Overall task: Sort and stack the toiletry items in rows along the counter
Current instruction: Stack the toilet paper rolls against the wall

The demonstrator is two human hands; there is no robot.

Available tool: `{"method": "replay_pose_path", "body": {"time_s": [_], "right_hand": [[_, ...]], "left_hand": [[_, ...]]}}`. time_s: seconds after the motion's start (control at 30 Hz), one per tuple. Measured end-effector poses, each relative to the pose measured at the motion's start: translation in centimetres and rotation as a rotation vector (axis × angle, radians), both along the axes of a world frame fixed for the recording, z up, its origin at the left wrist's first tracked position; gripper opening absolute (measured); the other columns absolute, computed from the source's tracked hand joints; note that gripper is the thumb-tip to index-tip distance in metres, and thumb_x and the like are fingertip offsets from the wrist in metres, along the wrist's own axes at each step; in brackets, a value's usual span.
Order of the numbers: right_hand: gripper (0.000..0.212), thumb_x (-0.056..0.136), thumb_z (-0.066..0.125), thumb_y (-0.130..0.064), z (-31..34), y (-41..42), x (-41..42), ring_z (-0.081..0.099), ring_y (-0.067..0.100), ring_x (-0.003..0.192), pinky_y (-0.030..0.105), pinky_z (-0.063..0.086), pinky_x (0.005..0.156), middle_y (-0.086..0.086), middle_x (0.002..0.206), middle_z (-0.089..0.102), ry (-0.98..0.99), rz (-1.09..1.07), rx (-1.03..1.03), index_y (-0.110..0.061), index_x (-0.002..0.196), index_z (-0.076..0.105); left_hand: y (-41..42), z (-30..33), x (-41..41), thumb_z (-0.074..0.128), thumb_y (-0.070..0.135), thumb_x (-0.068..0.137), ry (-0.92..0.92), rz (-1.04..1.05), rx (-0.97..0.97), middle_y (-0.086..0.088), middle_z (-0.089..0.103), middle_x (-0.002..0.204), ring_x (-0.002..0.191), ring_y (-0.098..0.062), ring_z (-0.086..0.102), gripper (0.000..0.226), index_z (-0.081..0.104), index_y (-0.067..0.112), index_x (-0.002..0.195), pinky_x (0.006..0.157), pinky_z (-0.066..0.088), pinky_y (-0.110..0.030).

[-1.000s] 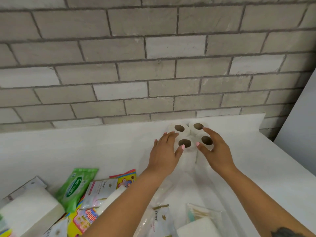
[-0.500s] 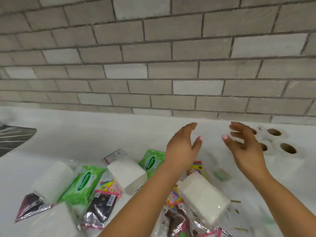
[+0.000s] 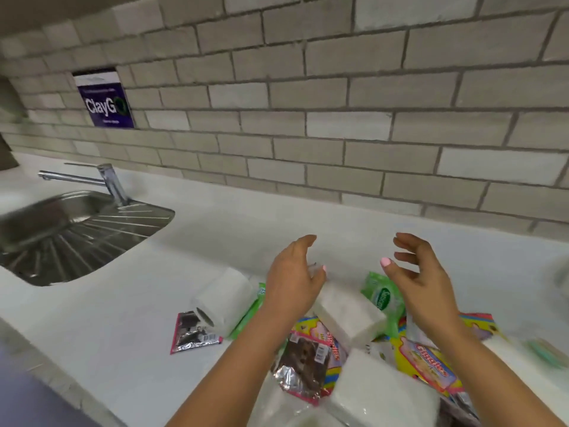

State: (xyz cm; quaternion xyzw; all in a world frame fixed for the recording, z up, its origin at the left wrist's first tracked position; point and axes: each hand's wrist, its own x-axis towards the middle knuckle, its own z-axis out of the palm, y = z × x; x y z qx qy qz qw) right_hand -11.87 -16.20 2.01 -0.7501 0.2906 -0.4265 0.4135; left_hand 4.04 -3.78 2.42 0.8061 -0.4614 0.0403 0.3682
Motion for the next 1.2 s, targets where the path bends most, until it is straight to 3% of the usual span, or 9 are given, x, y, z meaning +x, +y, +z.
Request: {"method": "replay_pose_path", "body": {"time_s": [0.17,0.3,0.4,0.5,0.6,0.7,0.93,1.07,1.2], "right_hand": [[0.043,0.088,0.063,-0.023,-0.6,2.5,4.1,0.053,0.011,0.109,0.031,0.046,0.090,-0.012,0.123,0.052,0.020,0.038,0.007,-0.024,0.128,0.048],[0.044,0.088,0.063,-0.024,-0.9,3.9,6.0,0.053,0.009,0.108,0.026,0.043,0.086,-0.014,0.124,0.051,0.037,0.055,0.000,-0.025,0.128,0.046],[0.045,0.088,0.062,-0.026,-1.0,4.6,7.0,0.052,0.009,0.108,0.026,0.043,0.086,-0.013,0.123,0.050,0.054,0.052,-0.001,-0.025,0.129,0.045],[0.045,0.088,0.062,-0.025,-1.1,5.0,7.5,0.051,0.010,0.109,0.027,0.043,0.087,-0.013,0.124,0.050,0.058,0.054,0.006,-0.024,0.130,0.046],[0.045,0.088,0.062,-0.025,-1.2,5.3,7.8,0.051,0.009,0.108,0.029,0.044,0.089,-0.014,0.124,0.049,0.068,0.047,0.002,-0.024,0.130,0.045],[0.045,0.088,0.062,-0.026,-1.1,5.5,8.0,0.050,0.008,0.108,0.027,0.043,0.089,-0.015,0.124,0.049,0.071,0.048,0.002,-0.025,0.130,0.045],[0.047,0.087,0.062,-0.030,-0.6,5.5,7.9,0.051,0.008,0.108,0.026,0.044,0.088,-0.013,0.124,0.050,0.071,0.078,0.037,-0.028,0.130,0.043],[0.072,0.073,0.065,-0.050,-0.2,5.1,7.7,0.050,0.010,0.115,0.022,0.041,0.086,-0.012,0.130,0.047,0.118,0.192,0.201,-0.029,0.136,0.037],[0.098,0.061,0.072,-0.064,0.1,4.5,6.8,0.046,0.009,0.125,0.026,0.040,0.097,-0.014,0.139,0.041,0.136,0.369,0.415,-0.032,0.142,0.028]], "left_hand": [[3.5,-1.8,6.2,0.062,0.049,0.078,-0.087,0.201,0.320,-0.001,0.029,0.149,0.140,-0.022,0.023,0.085,0.020,0.019,0.146,0.113,0.022,-0.052],[5.7,-3.1,9.8,0.061,0.069,0.068,-0.041,0.302,0.577,-0.004,0.008,0.157,0.145,-0.031,0.003,0.110,0.005,0.020,0.149,0.113,0.011,-0.061],[6.8,-4.1,11.5,0.060,0.081,0.056,0.033,0.336,0.720,-0.005,0.004,0.158,0.145,-0.035,0.001,0.127,0.001,0.018,0.150,0.111,0.009,-0.063],[7.2,-5.1,12.3,0.067,0.079,0.051,0.097,0.340,0.787,-0.006,0.013,0.155,0.142,-0.034,0.016,0.133,0.001,0.019,0.149,0.109,0.021,-0.060],[7.3,-5.5,12.5,0.076,0.063,0.056,0.137,0.327,0.737,-0.006,0.031,0.146,0.130,-0.029,0.039,0.125,0.005,0.016,0.148,0.100,0.040,-0.045],[7.3,-5.2,12.6,0.077,0.054,0.062,0.115,0.345,0.676,-0.005,0.041,0.137,0.122,-0.027,0.047,0.113,0.012,0.016,0.146,0.091,0.043,-0.038],[6.2,-1.9,11.0,0.078,0.052,0.063,0.151,0.196,0.180,0.004,0.029,0.151,0.136,-0.017,0.033,0.111,0.013,0.023,0.149,0.103,0.035,-0.034],[4.3,-0.6,8.1,0.082,0.048,0.061,0.196,0.053,-0.149,0.009,0.034,0.148,0.133,-0.009,0.035,0.112,0.016,0.028,0.148,0.101,0.033,-0.023],[1.9,-0.6,4.4,0.082,0.053,0.057,0.260,-0.061,-0.262,0.012,0.037,0.144,0.130,-0.004,0.038,0.114,0.016,0.033,0.147,0.101,0.037,-0.023]]}}
